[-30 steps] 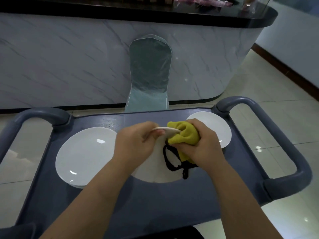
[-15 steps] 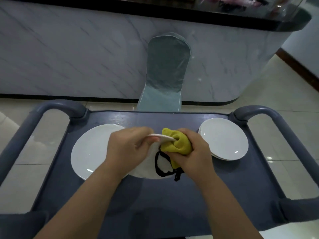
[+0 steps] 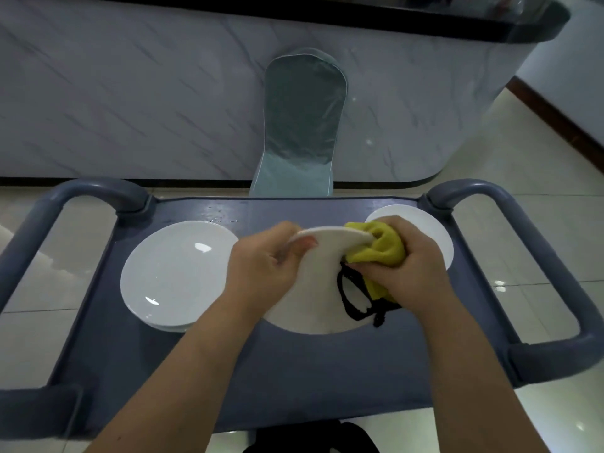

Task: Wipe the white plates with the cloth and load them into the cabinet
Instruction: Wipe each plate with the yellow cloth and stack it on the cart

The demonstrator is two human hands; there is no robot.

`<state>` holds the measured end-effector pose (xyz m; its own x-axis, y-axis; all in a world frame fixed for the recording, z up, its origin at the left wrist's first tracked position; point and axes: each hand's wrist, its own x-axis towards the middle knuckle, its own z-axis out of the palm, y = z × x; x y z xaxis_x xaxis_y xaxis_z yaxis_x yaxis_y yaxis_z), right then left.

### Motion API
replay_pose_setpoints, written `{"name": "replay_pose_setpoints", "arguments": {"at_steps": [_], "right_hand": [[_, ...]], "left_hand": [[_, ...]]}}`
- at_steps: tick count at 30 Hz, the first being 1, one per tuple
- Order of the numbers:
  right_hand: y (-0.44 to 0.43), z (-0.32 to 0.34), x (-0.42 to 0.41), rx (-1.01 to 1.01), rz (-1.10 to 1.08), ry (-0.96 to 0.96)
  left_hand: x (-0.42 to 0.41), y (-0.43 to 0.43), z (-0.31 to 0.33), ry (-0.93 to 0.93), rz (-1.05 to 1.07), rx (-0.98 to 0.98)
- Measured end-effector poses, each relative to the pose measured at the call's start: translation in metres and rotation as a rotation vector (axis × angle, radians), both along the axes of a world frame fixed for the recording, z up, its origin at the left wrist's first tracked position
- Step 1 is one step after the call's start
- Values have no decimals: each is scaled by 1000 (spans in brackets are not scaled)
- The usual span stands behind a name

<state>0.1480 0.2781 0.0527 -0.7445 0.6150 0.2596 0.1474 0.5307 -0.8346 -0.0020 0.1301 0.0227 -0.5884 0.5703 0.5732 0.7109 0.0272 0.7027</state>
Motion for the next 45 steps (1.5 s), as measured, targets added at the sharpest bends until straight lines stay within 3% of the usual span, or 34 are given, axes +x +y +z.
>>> {"name": "replay_pose_setpoints", "arguments": {"at_steps": [2,3,5,9,11,13,17,22,23,28,31,33,35,37,41,42,43,45], "right_hand": [[-5,8,-8,255,127,-81],[-6,8,-10,282,131,-70],[-6,6,-4,51,11,27],[-16,-22,5,-506,-177,174],[-30,-35,-5,-653,-235,233],[-30,-38,-11,-694,-325,271],[6,-23,1,-366,-270,162],[15,9,-15,21,108,-54],[14,15,-20,78,143,-75],[21,36,-28,80,106,-49],[11,8,-23,-276,-97,191],[-5,-23,-20,-539,-207,258],[-12,-40,-16,-575,-222,172],[-3,-35,-14,-399,-160,90],[13,3,-29,7,45,13],[14,7,-33,86,61,14],[15,7,-34,94,46,47],[18,0,-31,-121,-62,187]], "left_hand": [[9,5,3,227,-62,-38],[11,5,3,247,-66,-38],[8,-1,3,39,22,-1],[6,-10,-4,-631,429,265],[15,-4,-13,-774,521,348],[19,-2,-25,-797,458,288],[-10,-14,-18,-643,201,37],[-23,6,23,159,-47,-303],[-22,10,29,181,-50,-332],[-26,9,31,-192,27,-88],[-28,8,19,-562,225,83],[-30,6,10,-645,278,94],[-34,4,8,-551,211,26],[-39,6,13,-390,113,-58],[-36,22,28,194,-6,-158],[-33,25,30,261,-12,-141],[-32,26,31,239,-2,-113],[-38,24,34,-90,85,3]]}}
